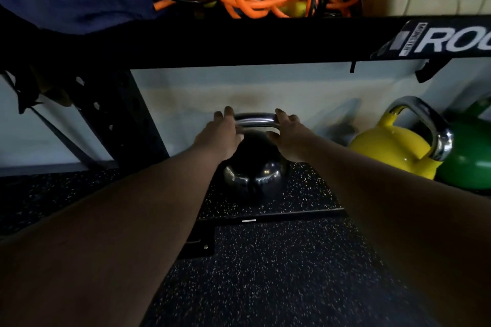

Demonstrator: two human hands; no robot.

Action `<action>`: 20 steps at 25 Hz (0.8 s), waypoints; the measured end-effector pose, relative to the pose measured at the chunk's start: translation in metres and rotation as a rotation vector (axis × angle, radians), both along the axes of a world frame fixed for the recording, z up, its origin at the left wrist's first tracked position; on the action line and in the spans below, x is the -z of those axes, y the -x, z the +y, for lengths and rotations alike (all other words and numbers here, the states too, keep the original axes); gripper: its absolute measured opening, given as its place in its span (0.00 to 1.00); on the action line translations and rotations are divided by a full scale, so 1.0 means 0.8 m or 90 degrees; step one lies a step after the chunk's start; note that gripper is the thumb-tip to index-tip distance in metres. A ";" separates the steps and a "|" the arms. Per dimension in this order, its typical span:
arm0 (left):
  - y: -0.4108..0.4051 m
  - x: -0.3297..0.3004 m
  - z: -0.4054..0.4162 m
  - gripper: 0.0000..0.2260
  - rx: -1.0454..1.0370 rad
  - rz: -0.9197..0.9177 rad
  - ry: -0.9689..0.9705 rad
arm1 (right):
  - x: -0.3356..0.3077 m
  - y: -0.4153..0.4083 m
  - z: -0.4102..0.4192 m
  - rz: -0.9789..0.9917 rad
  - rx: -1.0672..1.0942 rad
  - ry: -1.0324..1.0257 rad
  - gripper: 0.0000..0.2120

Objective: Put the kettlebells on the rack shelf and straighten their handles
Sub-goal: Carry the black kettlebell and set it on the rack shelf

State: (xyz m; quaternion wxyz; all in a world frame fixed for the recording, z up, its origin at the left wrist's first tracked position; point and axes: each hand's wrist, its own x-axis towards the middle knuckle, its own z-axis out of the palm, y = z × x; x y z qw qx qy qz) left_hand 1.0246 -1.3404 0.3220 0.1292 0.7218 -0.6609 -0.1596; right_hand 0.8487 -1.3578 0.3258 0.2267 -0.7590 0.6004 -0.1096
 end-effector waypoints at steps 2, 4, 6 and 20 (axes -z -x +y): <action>0.006 0.006 0.024 0.33 0.017 0.005 0.019 | -0.008 0.011 0.019 0.000 -0.011 0.018 0.30; 0.008 0.003 0.043 0.38 0.015 0.006 0.022 | -0.017 0.022 0.042 0.006 -0.017 0.053 0.29; 0.015 -0.007 0.069 0.39 0.016 -0.019 0.030 | -0.028 0.040 0.072 0.004 -0.021 0.089 0.24; 0.161 -0.108 0.521 0.05 0.006 0.034 -0.001 | -0.111 0.224 0.476 -0.050 -0.204 0.164 0.13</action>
